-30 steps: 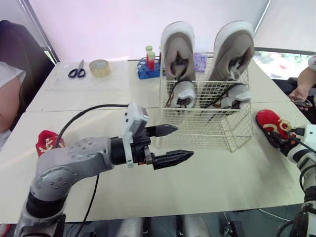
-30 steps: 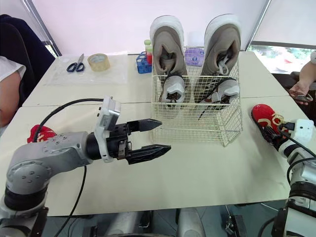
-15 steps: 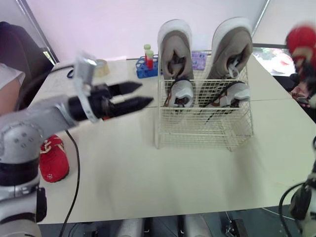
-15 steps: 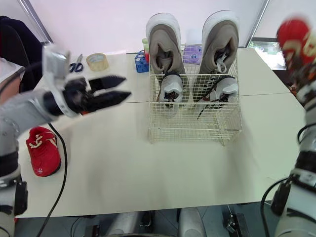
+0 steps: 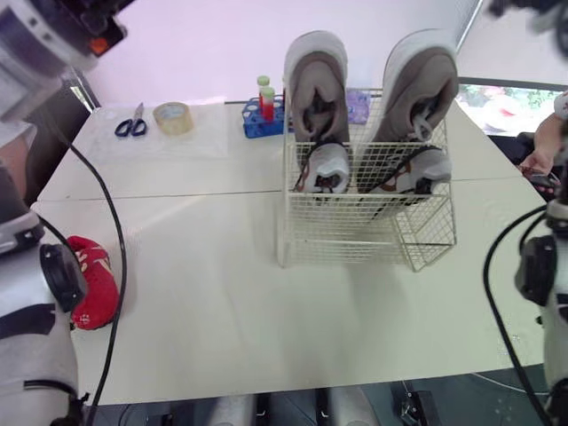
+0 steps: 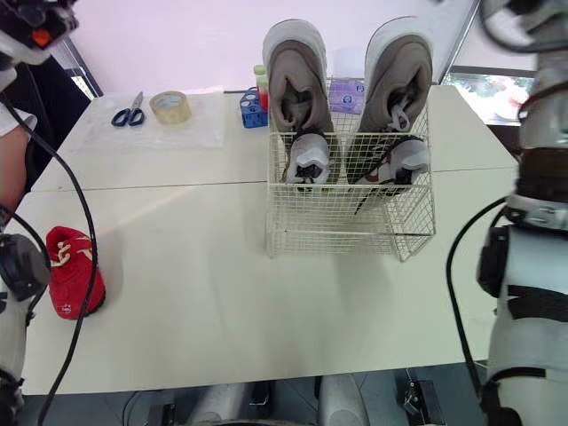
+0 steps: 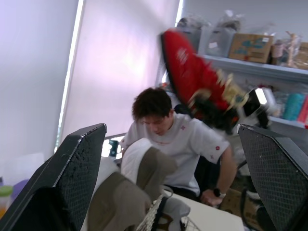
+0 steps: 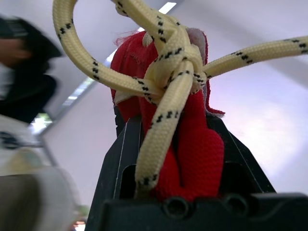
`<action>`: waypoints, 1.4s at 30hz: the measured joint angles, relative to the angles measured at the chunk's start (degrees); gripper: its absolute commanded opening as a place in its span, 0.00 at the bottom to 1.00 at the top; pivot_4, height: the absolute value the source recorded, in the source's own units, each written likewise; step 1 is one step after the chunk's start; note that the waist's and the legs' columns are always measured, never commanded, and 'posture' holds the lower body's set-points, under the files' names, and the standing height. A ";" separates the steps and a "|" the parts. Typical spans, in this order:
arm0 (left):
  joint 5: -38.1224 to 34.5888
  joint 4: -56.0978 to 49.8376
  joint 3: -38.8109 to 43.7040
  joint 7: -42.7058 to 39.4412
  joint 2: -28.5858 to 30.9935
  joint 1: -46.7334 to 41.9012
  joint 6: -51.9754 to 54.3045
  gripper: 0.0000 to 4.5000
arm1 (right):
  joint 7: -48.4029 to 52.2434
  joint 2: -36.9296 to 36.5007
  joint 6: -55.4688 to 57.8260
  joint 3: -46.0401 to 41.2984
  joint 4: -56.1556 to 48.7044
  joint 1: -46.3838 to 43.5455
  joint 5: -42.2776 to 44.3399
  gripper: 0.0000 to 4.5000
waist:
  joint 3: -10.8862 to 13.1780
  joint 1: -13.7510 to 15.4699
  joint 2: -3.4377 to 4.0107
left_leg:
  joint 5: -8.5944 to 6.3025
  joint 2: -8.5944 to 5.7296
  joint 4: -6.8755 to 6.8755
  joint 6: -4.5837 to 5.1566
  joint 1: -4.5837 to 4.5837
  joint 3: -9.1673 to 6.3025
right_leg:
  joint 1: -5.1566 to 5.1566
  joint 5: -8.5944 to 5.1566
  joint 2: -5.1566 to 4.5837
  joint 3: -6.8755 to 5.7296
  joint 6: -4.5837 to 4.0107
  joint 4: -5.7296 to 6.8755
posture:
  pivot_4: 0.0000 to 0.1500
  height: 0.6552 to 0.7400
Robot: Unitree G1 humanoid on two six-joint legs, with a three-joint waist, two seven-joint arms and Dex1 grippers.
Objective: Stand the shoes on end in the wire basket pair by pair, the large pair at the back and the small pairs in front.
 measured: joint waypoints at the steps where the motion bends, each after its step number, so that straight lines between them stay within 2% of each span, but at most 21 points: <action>1: 0.13 0.28 0.08 -0.23 -0.21 -0.88 0.45 1.00 | 0.85 1.13 -0.56 1.10 -0.31 0.01 -0.31 0.28 | 0.01 0.11 -0.01 | 0.01 -0.01 0.00 -0.03 -0.05 0.00 | -0.11 0.01 -0.01 0.00 0.01 0.11 | 1.00 1.00; 6: -3.25 0.23 0.43 4.41 -2.83 -5.99 5.55 1.00 | 3.08 4.39 -4.34 3.61 -1.43 0.01 -1.79 0.28 | 0.14 0.00 -0.29 | 0.11 -0.09 0.20 -0.28 -0.58 -0.02 | -0.88 0.10 -0.03 0.12 0.18 0.77 | 1.00 1.00; 8: -3.81 -0.56 0.43 5.56 -2.69 -6.32 7.50 1.00 | 3.35 5.51 -5.20 3.61 -1.43 0.02 -1.71 0.28 | 0.15 -0.12 -0.29 | 0.34 -0.08 0.12 -0.66 -0.64 -0.02 | -1.05 0.11 0.00 0.14 0.18 0.92 | 1.00 1.00; 13: -3.76 2.55 0.92 5.82 -0.78 -6.37 10.65 1.00 | 3.83 5.64 -6.60 3.42 -1.88 1.16 -1.76 0.28 | 0.15 -0.31 -0.29 | 0.44 0.02 0.06 -0.77 -0.63 -0.05 | -1.18 0.11 0.09 0.14 0.15 1.15 | 1.00 1.00; 22: 6.99 12.56 -2.07 -3.76 -1.26 -6.77 7.33 1.00 | 3.77 5.64 -6.56 3.37 -6.81 3.06 -1.82 0.28 | 0.15 -0.08 -0.30 | 0.41 -0.01 0.16 -0.68 -0.64 -0.05 | -1.14 0.14 0.11 0.13 0.10 1.16 | 1.00 1.00; 30: 10.03 13.35 -2.85 -10.68 -2.90 -10.01 8.89 1.00 | 3.34 6.13 -5.80 4.40 -9.15 5.13 -4.15 0.28 | 0.16 -0.19 -0.31 | 0.48 0.00 0.14 -0.63 -0.69 -0.05 | -1.22 0.14 0.10 0.13 0.10 1.20 | 1.00 1.00; 41: 13.50 11.15 -4.48 -16.12 -3.65 -6.73 9.99 1.00 | 3.06 8.00 -6.38 5.15 -11.38 5.77 -5.21 0.28 | 0.16 -0.10 -0.31 | 0.47 0.00 0.21 -0.57 -0.69 -0.05 | -1.26 0.14 0.07 0.15 0.10 1.38 | 1.00 1.00; 42: 14.03 10.95 -4.60 -16.76 -4.19 -6.15 9.68 0.88 | 3.13 8.01 -6.33 5.36 -11.56 5.99 -5.21 0.27 | 0.16 -0.04 -0.31 | 0.48 0.00 0.22 -0.57 -0.69 -0.05 | -1.25 0.14 0.07 0.15 0.10 1.39 | 1.00 1.00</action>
